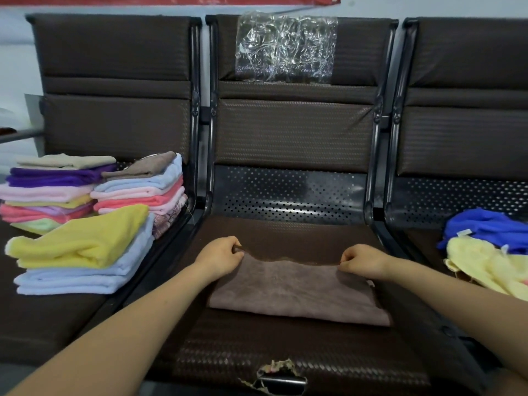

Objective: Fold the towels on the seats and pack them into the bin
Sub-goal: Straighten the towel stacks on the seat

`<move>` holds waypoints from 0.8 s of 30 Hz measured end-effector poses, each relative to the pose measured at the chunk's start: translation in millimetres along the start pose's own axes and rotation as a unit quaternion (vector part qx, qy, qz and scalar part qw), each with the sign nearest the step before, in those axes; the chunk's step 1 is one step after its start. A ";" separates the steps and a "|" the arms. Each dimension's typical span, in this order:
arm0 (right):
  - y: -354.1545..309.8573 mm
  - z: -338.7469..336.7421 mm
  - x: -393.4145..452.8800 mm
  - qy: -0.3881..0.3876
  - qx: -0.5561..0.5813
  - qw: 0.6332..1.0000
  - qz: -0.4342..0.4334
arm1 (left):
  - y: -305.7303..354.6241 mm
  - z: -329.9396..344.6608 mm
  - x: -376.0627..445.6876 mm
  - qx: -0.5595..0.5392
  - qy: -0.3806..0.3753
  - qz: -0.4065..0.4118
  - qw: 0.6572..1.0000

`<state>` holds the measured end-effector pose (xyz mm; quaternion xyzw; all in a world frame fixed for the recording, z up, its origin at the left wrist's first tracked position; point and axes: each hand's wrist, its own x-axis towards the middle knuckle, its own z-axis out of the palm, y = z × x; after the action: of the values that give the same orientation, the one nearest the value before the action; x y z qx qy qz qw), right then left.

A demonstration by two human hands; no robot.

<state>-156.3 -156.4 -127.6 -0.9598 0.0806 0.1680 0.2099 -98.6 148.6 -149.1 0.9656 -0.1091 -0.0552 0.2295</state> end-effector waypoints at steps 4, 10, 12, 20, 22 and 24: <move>3.2 1.3 6.9 0.019 -0.026 0.999 0.009 | -0.3 9.7 15.6 0.043 -0.011 0.001 0.999; 8.3 6.9 16.2 0.065 -0.059 0.996 -0.006 | -8.4 10.8 16.9 0.045 0.029 0.002 0.999; 7.1 7.4 15.7 0.065 -0.070 0.995 -0.009 | -7.7 10.3 13.3 0.038 0.031 -0.006 0.999; 4.4 -19.3 -8.3 0.084 -0.068 0.991 0.083 | 8.9 -2.0 -6.0 0.018 -0.018 -0.090 0.996; 9.3 -23.8 -18.8 0.021 -0.003 0.990 0.139 | 8.8 -5.5 -16.5 0.028 -0.041 -0.106 0.993; 14.1 -19.0 -27.3 -0.047 0.040 0.984 0.167 | 8.8 -5.6 -27.3 0.026 -0.056 -0.114 0.991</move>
<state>-179.5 -175.0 -106.9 -0.9147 0.2365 0.2422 0.2205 -125.9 149.8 -138.5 0.9727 -0.0122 -0.1327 0.1898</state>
